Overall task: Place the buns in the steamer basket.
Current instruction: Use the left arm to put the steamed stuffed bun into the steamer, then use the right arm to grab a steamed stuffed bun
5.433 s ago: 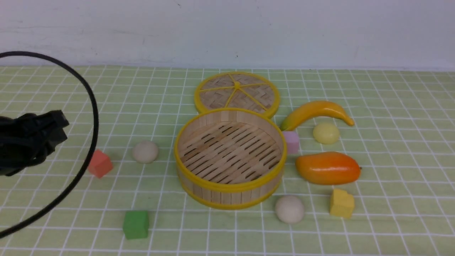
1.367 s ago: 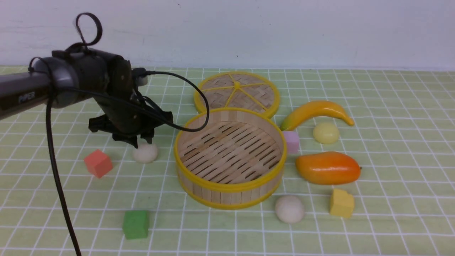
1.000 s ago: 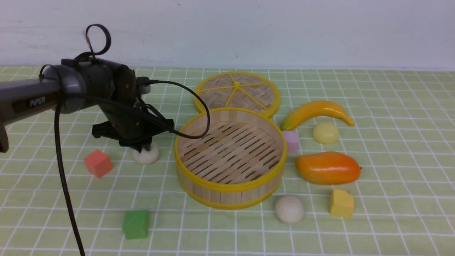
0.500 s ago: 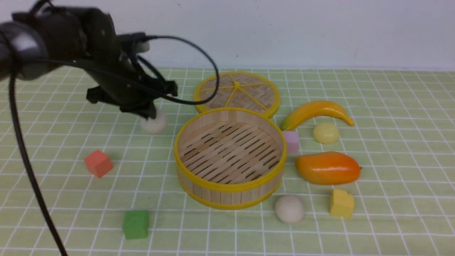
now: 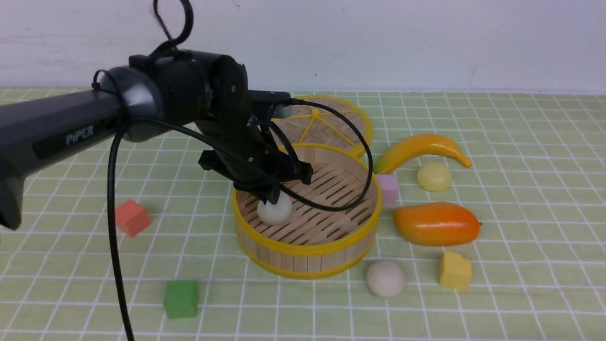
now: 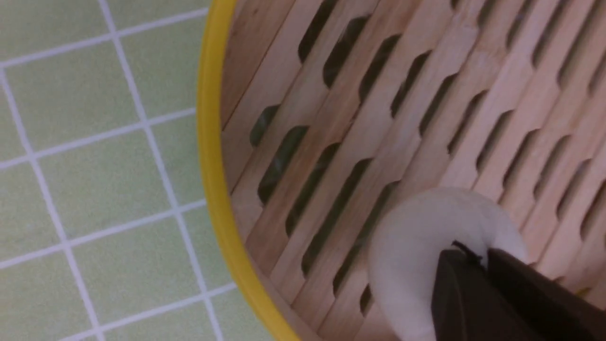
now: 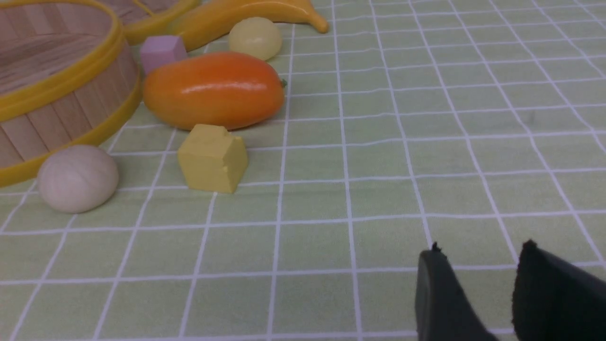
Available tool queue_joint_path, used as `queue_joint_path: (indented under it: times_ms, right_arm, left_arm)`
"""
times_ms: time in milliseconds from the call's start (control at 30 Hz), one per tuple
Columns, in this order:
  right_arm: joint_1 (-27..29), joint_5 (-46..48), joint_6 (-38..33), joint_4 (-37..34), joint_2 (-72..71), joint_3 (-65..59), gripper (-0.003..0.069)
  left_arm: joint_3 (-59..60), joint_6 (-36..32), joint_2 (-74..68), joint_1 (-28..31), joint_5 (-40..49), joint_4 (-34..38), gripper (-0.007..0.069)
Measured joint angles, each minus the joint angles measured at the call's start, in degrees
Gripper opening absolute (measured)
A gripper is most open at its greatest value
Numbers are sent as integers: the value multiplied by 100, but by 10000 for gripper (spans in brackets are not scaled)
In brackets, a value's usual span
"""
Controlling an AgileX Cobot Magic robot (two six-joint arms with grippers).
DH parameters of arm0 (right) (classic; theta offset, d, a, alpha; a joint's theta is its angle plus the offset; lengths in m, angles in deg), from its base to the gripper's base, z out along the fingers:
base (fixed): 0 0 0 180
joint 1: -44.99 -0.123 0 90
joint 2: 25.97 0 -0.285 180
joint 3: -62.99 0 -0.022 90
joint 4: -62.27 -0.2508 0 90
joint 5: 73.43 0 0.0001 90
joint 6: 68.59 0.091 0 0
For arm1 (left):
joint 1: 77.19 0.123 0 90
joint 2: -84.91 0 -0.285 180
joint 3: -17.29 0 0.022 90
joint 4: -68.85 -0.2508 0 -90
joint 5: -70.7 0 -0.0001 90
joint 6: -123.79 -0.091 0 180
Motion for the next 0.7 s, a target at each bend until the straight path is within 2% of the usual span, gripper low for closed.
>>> queue_joint_path:
  times_ms: [133,433,567,700]
  right_arm:
    - [0,0,0,0,0,0,241]
    - [0,0,0,0,0,0,241]
    - [0,0,0,0,0,0,241]
    - [0,0,0,0,0,0,241]
  left_arm:
    - [0,288,0,0,-14,-172,61]
    - [0,552,372,0,694,-394,263]
    - [-42,552,1048,0,1211,-412,296]
    - [-67,552,1960,0,1727,-475,291]
